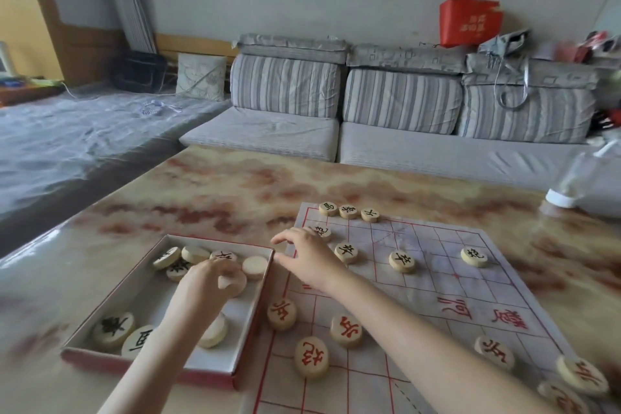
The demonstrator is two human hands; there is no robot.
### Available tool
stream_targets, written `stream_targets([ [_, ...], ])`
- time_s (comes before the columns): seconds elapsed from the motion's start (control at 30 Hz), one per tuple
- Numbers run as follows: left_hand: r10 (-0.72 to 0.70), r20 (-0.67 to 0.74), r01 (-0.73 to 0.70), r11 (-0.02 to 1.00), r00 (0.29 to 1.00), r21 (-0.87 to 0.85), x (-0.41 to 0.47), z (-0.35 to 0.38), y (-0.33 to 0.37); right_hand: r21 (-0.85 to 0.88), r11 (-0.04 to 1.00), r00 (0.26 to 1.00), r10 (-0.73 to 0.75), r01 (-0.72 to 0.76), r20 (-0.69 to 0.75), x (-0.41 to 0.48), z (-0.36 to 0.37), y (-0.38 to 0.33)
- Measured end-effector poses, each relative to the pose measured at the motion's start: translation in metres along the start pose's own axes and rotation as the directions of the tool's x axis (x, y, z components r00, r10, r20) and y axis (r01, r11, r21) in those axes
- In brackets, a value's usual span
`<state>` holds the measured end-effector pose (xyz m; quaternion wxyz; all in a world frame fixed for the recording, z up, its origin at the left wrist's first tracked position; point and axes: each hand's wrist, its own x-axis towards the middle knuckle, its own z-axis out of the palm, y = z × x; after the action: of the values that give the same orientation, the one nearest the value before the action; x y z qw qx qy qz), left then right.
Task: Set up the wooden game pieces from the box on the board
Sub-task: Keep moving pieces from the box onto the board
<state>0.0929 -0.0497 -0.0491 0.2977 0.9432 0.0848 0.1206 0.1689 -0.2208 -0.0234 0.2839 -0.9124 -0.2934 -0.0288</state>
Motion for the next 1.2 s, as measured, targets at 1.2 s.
stream_targets([
  [1.2,-0.075,-0.121,0.031,0.944,0.990,-0.329,-0.019,-0.021,0.000,0.852,0.257,0.876,0.295,-0.457,0.381,-0.006,0.001,-0.035],
])
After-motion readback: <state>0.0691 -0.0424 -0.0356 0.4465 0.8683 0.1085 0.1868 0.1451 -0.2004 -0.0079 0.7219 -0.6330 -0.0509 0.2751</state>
